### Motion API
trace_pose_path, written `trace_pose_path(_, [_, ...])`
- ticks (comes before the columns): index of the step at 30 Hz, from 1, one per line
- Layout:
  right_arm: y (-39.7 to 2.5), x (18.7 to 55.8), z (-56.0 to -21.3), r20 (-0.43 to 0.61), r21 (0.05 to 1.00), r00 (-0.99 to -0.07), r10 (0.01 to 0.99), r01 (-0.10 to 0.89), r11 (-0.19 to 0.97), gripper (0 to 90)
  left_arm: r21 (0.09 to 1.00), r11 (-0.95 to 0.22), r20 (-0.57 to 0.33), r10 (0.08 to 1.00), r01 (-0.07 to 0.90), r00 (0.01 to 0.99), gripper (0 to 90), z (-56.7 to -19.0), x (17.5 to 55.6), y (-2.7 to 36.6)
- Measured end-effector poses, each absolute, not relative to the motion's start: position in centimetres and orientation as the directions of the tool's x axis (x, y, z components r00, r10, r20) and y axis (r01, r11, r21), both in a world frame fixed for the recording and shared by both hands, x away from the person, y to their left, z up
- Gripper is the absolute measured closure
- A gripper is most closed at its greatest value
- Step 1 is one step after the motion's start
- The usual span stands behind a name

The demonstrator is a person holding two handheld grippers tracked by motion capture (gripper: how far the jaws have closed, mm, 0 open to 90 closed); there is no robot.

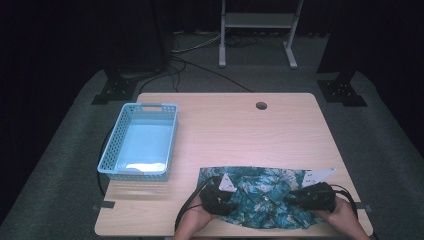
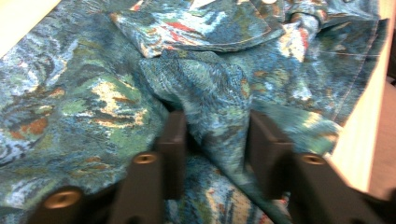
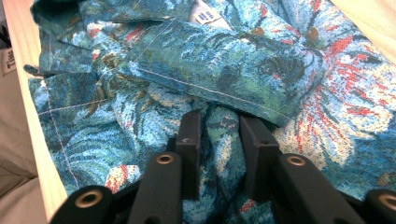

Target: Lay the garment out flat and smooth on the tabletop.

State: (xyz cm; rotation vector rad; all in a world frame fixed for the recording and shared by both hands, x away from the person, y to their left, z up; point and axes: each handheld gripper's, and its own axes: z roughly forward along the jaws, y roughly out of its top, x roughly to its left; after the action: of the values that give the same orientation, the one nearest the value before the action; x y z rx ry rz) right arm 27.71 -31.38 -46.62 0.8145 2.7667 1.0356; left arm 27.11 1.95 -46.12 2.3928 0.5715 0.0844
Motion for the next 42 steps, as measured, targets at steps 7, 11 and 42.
trace_pose_path(7, [-31.4,27.0,-45.8,0.146,0.65,-0.871,0.469,0.441,0.619,82.7,0.631,-0.686,-0.087,0.401,0.362,0.912,80.2,-45.6,26.5,1.9])
trace_pose_path(11, [-31.6,26.6,-44.8,0.159,0.678,-0.877,0.453,0.431,0.595,84.3,0.665,-0.662,-0.094,0.387,0.347,0.917,83.1,-44.2,26.2,2.0])
trace_pose_path(42, [-32.6,28.4,-39.4,0.151,0.747,-0.891,0.428,0.387,0.541,84.6,0.703,-0.644,-0.051,0.378,0.302,0.925,83.1,-37.9,29.5,2.1])
